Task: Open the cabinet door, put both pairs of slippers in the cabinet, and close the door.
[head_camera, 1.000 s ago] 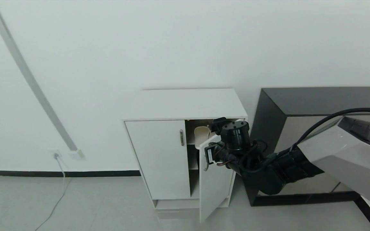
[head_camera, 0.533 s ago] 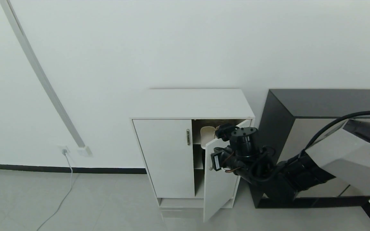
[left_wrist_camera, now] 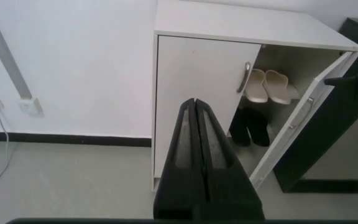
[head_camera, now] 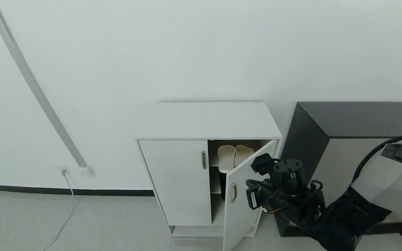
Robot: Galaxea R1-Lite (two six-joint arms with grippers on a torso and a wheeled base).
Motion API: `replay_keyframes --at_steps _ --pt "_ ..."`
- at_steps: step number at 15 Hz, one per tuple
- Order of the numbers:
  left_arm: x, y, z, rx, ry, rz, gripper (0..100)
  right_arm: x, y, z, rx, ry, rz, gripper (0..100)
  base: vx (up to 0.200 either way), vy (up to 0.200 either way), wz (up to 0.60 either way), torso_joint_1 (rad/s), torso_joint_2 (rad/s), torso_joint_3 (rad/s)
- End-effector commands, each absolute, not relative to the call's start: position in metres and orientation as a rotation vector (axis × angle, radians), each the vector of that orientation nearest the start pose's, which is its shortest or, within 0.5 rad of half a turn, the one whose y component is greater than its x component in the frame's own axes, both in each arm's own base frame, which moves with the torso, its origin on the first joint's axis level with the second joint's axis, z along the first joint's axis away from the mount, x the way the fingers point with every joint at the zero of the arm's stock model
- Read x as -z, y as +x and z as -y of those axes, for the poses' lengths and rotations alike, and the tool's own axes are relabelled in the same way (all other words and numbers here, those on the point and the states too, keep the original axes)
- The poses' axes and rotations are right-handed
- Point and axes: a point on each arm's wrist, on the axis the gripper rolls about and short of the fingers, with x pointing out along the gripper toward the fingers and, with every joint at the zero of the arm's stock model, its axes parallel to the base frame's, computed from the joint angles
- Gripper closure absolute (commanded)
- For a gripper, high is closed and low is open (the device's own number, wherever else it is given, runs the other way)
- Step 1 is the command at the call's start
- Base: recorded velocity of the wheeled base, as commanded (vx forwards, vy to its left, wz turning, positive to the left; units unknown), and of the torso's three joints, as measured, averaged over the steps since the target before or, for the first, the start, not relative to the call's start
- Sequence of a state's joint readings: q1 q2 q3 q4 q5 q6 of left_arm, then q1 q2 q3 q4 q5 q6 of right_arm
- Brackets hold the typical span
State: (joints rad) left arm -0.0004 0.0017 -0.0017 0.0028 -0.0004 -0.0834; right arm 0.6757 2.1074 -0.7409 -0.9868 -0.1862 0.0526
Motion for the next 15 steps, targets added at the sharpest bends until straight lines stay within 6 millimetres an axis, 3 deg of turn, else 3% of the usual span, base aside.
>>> replay_keyframes --at_steps 1,6,15 --pt "-0.076 -0.023 0.000 0.000 -0.084 -0.003 100 -0.060 0.278 -0.218 -0.474 -0.116 -0.379 100 0.200 0.000 0.00 0.012 0.01 0.002" --pt "-0.076 -0.023 0.000 0.000 -0.087 -0.003 100 -0.049 0.289 -0.223 -0.473 -0.107 -0.392 100 0.000 0.000 0.00 0.000 0.00 0.000" --pt "-0.076 -0.023 0.000 0.000 -0.089 -0.003 100 -0.032 0.334 -0.244 -0.448 -0.086 -0.341 100 0.000 0.000 0.00 0.000 0.00 0.000"
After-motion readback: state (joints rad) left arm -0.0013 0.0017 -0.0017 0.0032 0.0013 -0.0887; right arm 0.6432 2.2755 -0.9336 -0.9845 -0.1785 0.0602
